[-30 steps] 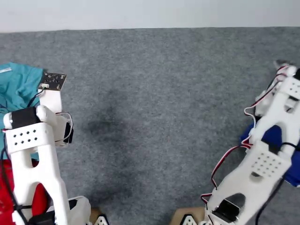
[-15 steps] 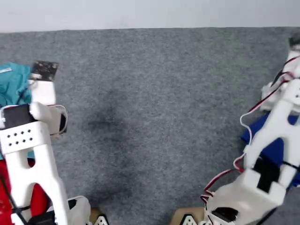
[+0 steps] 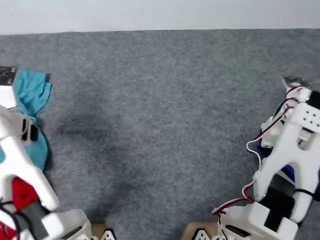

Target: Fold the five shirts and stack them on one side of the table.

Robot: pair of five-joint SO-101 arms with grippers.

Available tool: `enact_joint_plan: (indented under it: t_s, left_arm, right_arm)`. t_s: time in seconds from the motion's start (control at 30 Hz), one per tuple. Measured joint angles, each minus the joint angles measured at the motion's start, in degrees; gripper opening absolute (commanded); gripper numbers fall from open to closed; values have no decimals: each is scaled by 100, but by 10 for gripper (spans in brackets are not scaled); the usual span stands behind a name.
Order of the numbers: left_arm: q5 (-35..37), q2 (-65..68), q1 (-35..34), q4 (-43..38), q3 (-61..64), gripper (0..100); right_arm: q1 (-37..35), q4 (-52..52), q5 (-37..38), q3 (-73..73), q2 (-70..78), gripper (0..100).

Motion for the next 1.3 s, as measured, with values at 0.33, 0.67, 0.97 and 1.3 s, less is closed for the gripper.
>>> enact_joint_plan:
  t_s: [0.33,0.67,0.97,1.3]
  left_arm:
    - [-624,1697,-598,-633,-475,223]
    - [-651,2541,-229,-1073,-615,1]
    - [-299,1433,932,-53,-1723,2]
    - [589,308,3200,413,-2523,2]
  right_arm:
    - [0,0,0,255,0,9]
    - [0,0,0,255,0,9]
    - [0,0,0,255,0,9]
    - [0,0,0,1556,-1143,9]
